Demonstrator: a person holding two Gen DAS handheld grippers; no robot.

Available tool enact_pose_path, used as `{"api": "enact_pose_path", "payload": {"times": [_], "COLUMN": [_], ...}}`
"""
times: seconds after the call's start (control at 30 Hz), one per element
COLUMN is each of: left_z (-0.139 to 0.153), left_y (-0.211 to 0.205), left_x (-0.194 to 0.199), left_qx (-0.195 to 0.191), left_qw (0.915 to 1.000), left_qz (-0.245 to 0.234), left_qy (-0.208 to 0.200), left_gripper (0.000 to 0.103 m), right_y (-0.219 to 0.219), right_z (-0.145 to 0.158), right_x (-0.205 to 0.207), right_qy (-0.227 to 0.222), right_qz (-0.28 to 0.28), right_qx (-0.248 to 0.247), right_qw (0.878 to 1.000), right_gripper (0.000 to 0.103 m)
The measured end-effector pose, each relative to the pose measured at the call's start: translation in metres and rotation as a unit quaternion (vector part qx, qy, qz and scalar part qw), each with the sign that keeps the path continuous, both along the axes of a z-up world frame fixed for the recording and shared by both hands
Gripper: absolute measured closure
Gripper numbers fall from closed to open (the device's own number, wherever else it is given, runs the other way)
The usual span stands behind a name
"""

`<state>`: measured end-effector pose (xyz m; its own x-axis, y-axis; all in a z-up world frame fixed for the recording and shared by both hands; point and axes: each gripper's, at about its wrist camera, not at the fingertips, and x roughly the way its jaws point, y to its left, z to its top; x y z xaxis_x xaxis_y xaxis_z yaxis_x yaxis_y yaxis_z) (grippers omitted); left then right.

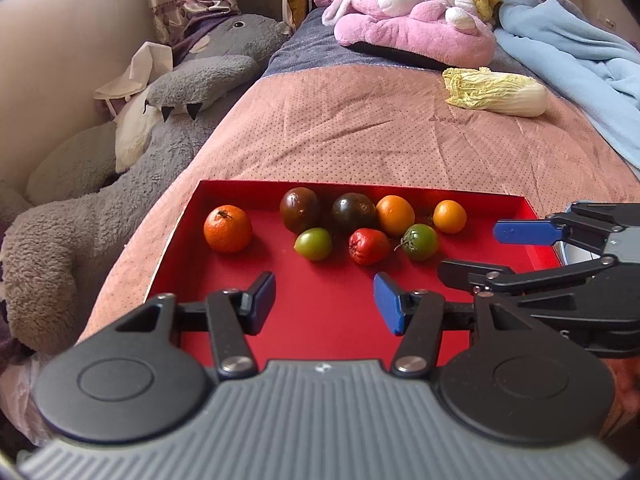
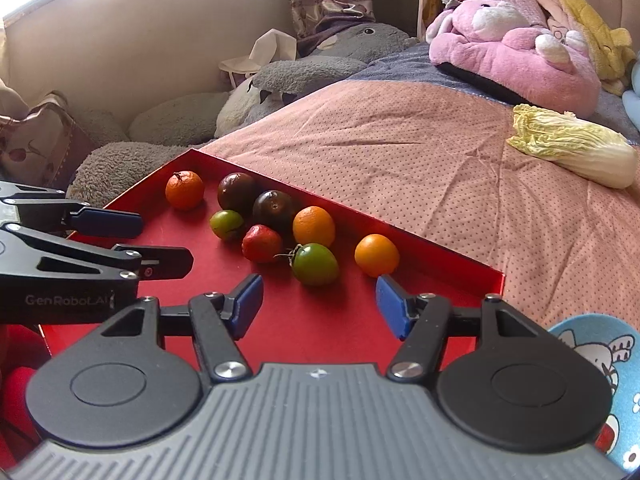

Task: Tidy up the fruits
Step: 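Move both open grippers back over the red tray, then grasp the green tomato with the right gripper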

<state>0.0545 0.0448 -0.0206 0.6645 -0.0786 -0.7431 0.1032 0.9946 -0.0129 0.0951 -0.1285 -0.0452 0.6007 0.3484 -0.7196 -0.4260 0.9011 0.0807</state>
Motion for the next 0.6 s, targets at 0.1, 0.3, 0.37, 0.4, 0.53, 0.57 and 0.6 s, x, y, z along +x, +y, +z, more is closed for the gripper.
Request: {"api": "enact_pose_path", "payload": {"times": [0.1,0.3,0.37,0.4,0.53,0.57,0.6], "left_z": [-0.002,-0.006,-0.008,-0.008,-0.01,-0.011,-0.011], "left_y": [0.005,0.008,0.008,0.008,0.007,0.007,0.007], "left_x": [0.002,0.006,0.008,0.008,0.011,0.011,0.012], "left_qx": [-0.011,-0.021,-0.022,-0.023,-0.026,-0.026,-0.027], "left_qw": [0.9999,0.9995,0.9994,0.9994,0.9992,0.9992,0.9992], "left_qz": [0.01,0.017,0.018,0.017,0.017,0.017,0.017], "left_qy": [0.007,0.016,0.019,0.02,0.024,0.025,0.025], "left_gripper": [0.046,0.046,0.046,0.046,0.046,0.046,0.046], "right_y": [0.009,0.016,0.02,0.022,0.026,0.026,0.025], "right_z": [-0.01,-0.024,-0.025,-0.026,-0.031,-0.032,-0.033], "right_x": [0.013,0.032,0.034,0.034,0.034,0.035,0.035], "right_qy": [0.007,0.02,0.016,0.014,0.015,0.014,0.014], "right_qz": [0.007,0.015,0.021,0.025,0.031,0.031,0.029], "right_qx": [-0.01,-0.011,-0.016,-0.021,-0.031,-0.032,-0.031], "right_qw": [1.0,1.0,1.0,0.999,0.999,0.999,0.999], "right_gripper": [0.035,0.044,0.045,0.046,0.054,0.055,0.058]}}
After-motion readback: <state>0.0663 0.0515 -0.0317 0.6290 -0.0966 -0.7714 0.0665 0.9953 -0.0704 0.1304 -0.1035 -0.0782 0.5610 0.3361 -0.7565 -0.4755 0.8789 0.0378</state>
